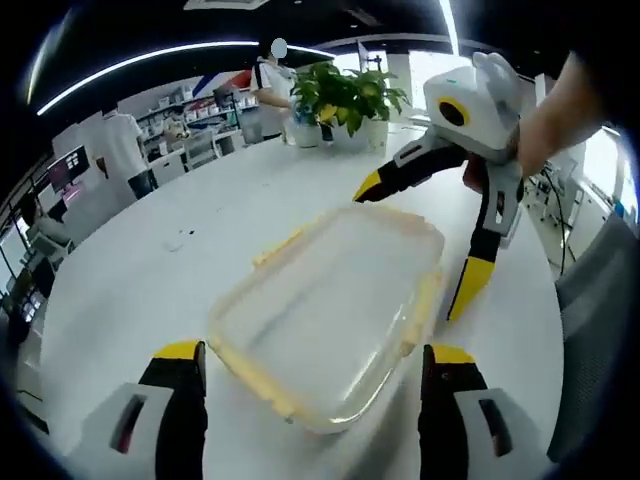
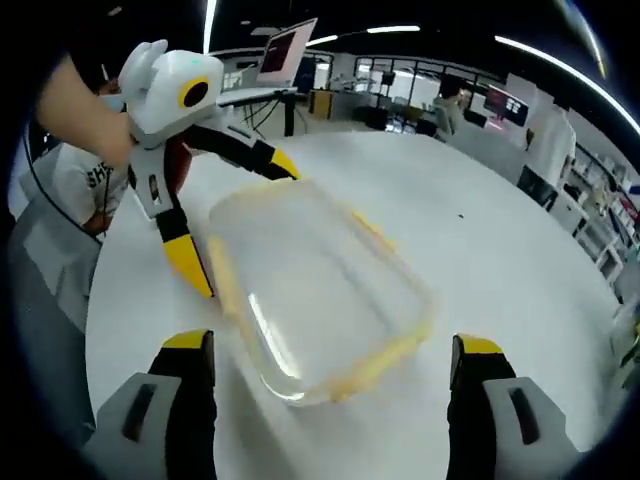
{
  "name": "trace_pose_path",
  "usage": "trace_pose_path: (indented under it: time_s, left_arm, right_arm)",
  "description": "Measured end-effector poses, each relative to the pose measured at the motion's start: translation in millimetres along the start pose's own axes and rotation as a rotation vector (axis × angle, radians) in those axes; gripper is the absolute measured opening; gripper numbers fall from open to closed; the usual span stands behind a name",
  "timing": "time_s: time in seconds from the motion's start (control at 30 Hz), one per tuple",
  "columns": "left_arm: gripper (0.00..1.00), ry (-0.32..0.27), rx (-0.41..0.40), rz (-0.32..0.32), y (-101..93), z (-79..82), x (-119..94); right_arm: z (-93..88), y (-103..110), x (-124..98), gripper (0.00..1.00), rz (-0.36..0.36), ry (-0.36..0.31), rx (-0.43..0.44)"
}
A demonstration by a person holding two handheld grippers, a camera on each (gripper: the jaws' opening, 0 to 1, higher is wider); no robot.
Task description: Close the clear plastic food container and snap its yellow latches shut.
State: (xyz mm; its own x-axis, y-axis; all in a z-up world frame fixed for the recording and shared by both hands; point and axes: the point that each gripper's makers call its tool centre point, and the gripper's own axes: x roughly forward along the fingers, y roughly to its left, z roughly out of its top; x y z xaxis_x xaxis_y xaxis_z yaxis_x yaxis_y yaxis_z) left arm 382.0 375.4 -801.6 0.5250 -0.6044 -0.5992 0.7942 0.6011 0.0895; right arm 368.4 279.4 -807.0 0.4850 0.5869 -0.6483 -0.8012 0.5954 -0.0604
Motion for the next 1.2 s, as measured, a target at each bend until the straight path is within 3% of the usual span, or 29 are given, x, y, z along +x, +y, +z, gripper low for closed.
trace_pose_path:
  time_s: [0.17, 0.27, 0.37, 0.5, 0.73, 0.9, 1.2]
  left_arm:
    - [0.86, 0.018, -0.057, 0.002, -4.3, -14.3, -0.8]
    - [0.85, -0.010, -0.106, 0.014, -3.2, -13.4, -3.3]
    - [0.81, -0.024, -0.123, 0.047, 1.7, -11.4, -7.6]
    - [0.80, -0.048, -0.139, 0.046, -1.0, -6.1, -9.6]
    - [0.81, -0.030, -0.171, 0.033, -4.5, -12.6, -15.8]
    - [0.81, -0.027, -0.166, 0.031, -10.8, -16.3, -23.4]
    - [0.81, -0.028, -0.195, 0.047, -14.2, -22.6, -38.3]
  right_arm:
    - [-1.6, 4.8, -0.4, 0.96, -0.009, -0.024, 0.080]
    - [-2.2, 4.7, -1.5, 0.96, -0.008, -0.035, 0.115]
    - [-3.8, 8.6, -3.1, 0.96, -0.001, -0.030, 0.117]
    - [-1.4, 14.0, -5.1, 0.94, 0.010, -0.039, 0.126]
    - [2.0, 15.5, -14.1, 0.90, 0.005, -0.047, 0.127]
    - [5.9, 9.6, -21.9, 0.93, -0.036, -0.071, 0.164]
    - [5.4, 3.4, -37.0, 0.90, -0.121, -0.121, 0.278]
